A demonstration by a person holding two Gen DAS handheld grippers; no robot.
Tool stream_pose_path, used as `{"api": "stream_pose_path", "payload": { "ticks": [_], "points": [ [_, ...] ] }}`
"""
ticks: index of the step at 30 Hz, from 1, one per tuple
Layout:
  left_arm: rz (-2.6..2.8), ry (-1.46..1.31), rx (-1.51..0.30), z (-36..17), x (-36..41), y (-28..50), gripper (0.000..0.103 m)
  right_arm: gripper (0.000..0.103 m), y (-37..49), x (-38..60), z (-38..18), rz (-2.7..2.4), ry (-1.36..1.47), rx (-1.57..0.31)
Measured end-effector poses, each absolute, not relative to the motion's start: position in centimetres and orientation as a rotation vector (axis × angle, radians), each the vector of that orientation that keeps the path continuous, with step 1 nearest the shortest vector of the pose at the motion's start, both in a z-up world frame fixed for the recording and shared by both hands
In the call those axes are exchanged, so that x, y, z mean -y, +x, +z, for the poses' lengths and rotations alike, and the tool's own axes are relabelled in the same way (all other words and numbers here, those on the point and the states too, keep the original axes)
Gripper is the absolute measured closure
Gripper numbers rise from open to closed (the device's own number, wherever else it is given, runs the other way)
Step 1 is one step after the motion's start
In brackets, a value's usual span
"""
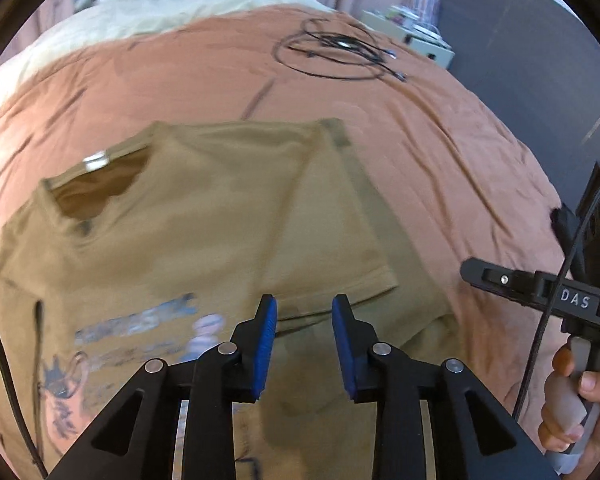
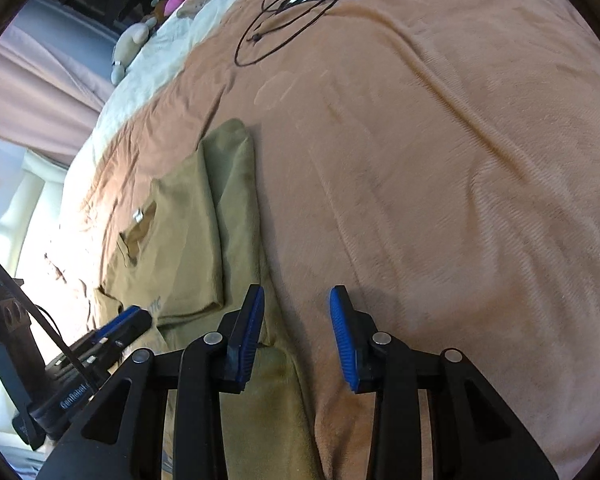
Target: Fold small clothes
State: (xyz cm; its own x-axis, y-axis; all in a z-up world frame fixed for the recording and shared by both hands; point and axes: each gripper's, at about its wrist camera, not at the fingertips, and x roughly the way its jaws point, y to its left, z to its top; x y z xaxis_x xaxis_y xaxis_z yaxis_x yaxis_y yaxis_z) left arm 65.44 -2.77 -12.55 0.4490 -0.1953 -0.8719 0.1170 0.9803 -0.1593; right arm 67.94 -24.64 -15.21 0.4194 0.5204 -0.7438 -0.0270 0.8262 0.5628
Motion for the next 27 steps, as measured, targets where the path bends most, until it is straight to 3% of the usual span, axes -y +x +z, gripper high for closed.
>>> {"api": "stream_pose_path", "payload": {
  "ticks": [4, 7, 12, 13, 14, 15, 27],
  "points": [
    [-0.242, -0.079, -1.108, -13.8, 5.2, 66.3, 0.070, 0.071, 67.7, 25.9, -14.9, 0.364, 0.532, -1.075],
    [-0.253, -0.076, -1.109, -14.6, 6.6, 67.0, 0.057, 0.071, 67.6, 26.8, -14.7, 0.360, 0.548, -1.062],
    [-0.258, -0.041, -1.107, -15.5, 8.1, 67.9, 0.057, 0.071, 67.5, 27.3, -14.9, 0.363, 0.571, -1.062],
    [-0.249, -0.035, -1.104, -15.5, 8.0, 68.0, 0.069, 0.071, 67.5, 27.2, -15.0, 0.362, 0.570, -1.062],
    [-0.242, -0.036, -1.101, -15.5, 7.9, 68.1, 0.092, 0.071, 67.6, 27.3, -15.0, 0.362, 0.568, -1.063],
    [-0.240, -0.044, -1.102, -15.4, 7.6, 68.2, 0.099, 0.071, 67.6, 27.4, -15.0, 0.363, 0.567, -1.065],
    [-0.166, -0.083, -1.031, -11.2, 1.6, 68.6, 0.099, 0.071, 67.9, 25.4, -14.7, 0.416, 0.519, -1.051]
  ]
}}
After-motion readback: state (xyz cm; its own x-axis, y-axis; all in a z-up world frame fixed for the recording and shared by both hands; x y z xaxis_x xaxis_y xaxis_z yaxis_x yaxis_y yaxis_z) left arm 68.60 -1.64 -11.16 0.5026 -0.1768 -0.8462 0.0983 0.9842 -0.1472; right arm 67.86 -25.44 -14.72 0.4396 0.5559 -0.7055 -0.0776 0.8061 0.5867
